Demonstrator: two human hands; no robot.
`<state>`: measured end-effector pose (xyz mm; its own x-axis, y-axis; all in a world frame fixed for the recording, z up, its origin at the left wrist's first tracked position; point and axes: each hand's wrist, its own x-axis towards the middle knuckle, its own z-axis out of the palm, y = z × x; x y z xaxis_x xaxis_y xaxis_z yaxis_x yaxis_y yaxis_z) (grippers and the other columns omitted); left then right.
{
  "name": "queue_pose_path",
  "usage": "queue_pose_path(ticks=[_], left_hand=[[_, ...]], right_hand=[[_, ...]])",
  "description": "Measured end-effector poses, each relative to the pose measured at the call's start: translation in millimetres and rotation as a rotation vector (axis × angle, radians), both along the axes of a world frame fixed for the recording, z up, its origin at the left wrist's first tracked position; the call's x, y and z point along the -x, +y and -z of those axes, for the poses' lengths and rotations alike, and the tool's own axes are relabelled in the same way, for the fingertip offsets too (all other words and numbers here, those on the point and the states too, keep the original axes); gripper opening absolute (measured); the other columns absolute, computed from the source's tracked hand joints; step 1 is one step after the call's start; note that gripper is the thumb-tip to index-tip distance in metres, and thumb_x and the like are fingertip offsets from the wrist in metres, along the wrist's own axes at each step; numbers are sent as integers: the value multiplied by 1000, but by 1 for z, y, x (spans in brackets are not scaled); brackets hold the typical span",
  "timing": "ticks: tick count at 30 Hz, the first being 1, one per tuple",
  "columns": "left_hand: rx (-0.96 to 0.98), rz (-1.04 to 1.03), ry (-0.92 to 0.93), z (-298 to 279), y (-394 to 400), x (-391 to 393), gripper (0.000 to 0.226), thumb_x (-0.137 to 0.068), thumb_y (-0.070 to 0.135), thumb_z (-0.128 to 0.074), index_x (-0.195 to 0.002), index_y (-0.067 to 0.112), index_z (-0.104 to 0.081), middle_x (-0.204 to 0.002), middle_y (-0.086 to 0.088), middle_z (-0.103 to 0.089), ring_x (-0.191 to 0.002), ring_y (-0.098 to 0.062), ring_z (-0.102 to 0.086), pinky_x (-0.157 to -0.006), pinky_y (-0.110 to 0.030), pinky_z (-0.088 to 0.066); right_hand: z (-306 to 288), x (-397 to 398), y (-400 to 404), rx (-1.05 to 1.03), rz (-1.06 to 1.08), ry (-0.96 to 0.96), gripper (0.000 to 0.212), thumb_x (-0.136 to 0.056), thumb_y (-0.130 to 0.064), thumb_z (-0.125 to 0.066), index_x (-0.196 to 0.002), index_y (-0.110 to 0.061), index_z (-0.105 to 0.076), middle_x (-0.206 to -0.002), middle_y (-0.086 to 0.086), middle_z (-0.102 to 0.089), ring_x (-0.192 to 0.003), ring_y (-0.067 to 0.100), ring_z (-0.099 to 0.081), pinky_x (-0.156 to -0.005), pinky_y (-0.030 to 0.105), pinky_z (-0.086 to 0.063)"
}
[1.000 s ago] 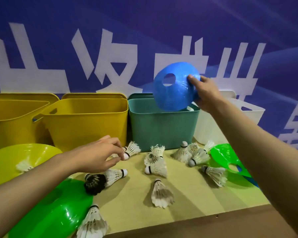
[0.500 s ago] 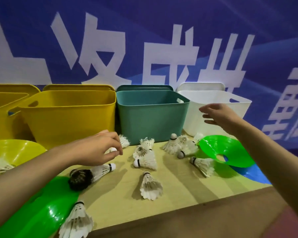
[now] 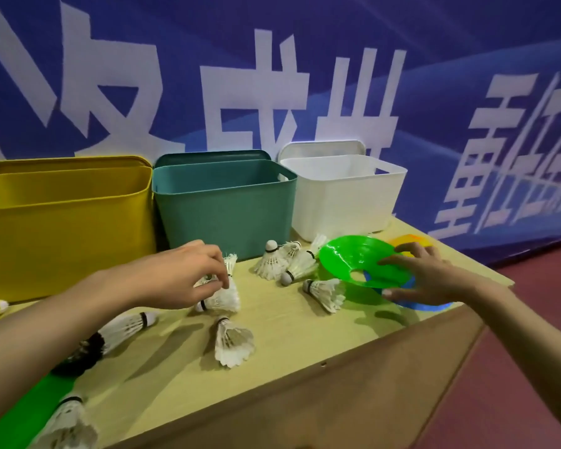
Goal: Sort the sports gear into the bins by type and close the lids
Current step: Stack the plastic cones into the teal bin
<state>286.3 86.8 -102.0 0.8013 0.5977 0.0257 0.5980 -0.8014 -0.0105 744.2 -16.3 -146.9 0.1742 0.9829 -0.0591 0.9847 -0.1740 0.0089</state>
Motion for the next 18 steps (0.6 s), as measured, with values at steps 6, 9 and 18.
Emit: queue_pose_path(ticks=[6,9,18], left_hand=[[-16,16,41,2,0,-16,18,-102,49,-46,-111,50,-62,-115,29,-46,-112,4,-40,-101,-28,-42],[-25,21,69,2,-3,-12,22,-101,55,-40,-109,52,-60,-117,29,-46,-113,5,-39,-101,-25,-41],[-2,-9,112,-1,-5,-6,51,-80,76,-12,-103,56,-54,-117,31,-45,-116,5,-40,-100,-21,-39]], right_hand=[[9,2,12,-477,-62,25,23,-97,-40,-62,-108,-25,-75,-103,3,-73,-99,32,-61,-77,42,-52],[-8,-21,13,-804,204,629,23,-100,-30,-63,-109,-11,-74,-94,12,-75,-86,28,-68,-74,40,-53],[20,-93,21,-509,965,1357,53,-94,-36,-69,-136,-12,-48,-115,13,-49,-95,28,-52,-75,37,-48]])
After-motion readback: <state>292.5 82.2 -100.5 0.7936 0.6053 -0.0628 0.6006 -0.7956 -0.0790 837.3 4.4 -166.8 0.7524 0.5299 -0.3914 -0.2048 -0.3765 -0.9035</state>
